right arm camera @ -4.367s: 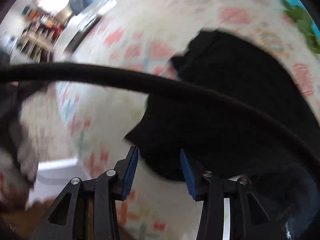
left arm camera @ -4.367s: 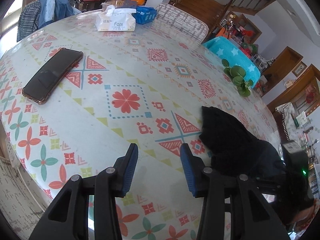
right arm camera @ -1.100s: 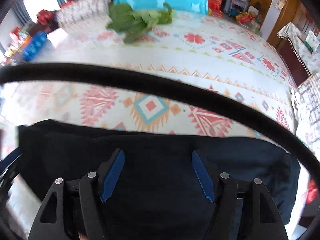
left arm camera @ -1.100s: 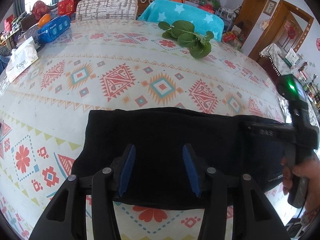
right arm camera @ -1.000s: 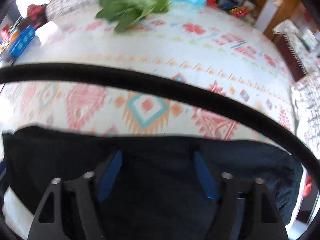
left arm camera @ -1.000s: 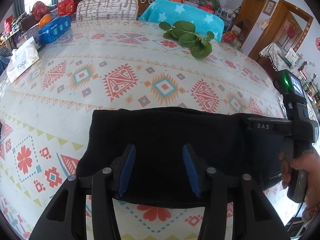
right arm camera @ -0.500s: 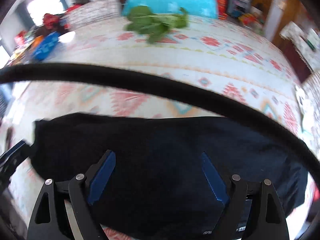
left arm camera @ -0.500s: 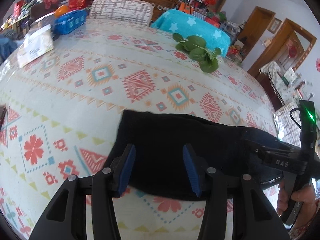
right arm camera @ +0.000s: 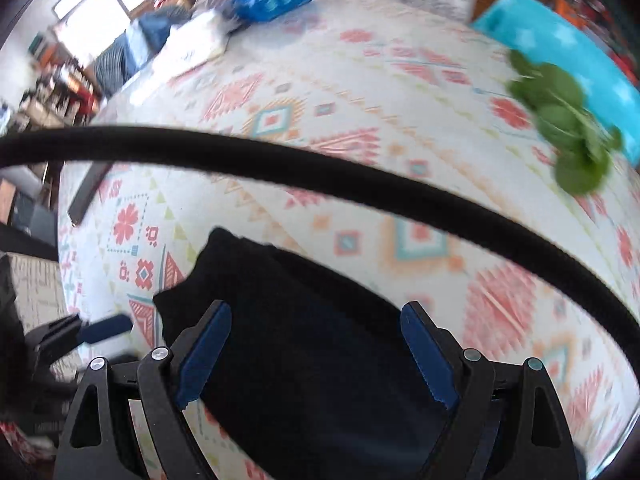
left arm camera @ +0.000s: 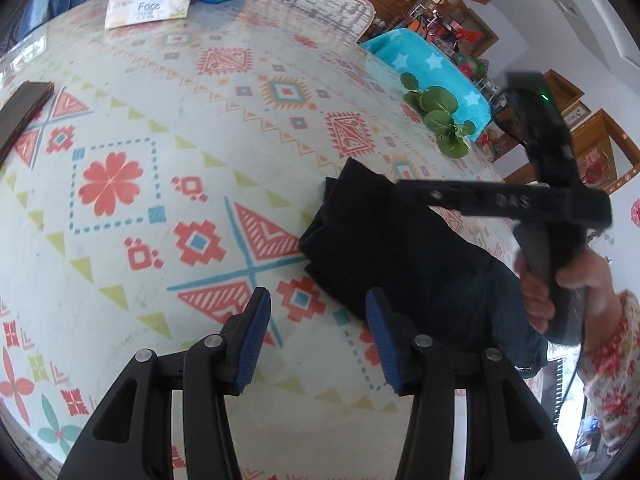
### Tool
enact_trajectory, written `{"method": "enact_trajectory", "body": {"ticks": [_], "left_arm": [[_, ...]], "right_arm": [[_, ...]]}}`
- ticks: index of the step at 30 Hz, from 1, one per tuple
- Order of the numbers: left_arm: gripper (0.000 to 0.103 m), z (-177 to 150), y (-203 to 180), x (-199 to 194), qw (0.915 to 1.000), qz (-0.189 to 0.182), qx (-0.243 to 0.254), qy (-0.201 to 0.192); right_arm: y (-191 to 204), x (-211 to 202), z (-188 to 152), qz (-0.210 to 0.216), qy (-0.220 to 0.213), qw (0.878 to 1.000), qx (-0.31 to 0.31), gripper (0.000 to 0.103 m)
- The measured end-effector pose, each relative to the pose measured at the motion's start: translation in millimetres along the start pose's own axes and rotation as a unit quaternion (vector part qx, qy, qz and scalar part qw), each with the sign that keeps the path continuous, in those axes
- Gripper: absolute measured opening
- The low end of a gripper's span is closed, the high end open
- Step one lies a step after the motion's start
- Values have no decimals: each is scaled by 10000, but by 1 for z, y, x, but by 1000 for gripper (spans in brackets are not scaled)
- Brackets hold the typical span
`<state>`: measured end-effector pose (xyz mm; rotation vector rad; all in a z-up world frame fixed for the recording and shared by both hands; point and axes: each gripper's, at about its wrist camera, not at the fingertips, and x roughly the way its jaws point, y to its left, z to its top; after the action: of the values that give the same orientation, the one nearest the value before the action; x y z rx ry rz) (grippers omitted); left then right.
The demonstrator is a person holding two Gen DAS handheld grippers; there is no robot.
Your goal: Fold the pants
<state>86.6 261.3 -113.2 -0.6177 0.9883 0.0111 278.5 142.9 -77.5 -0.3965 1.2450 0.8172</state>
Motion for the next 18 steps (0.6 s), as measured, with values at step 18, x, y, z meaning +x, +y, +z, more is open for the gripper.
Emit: {"method": "enact_trajectory", "body": {"ticks": [18], "left_arm": [[49, 5, 22, 7, 9991, -236, -345, 39]], "right_arm": [[67, 61, 9, 120, 886, 9806, -1745, 68]]}}
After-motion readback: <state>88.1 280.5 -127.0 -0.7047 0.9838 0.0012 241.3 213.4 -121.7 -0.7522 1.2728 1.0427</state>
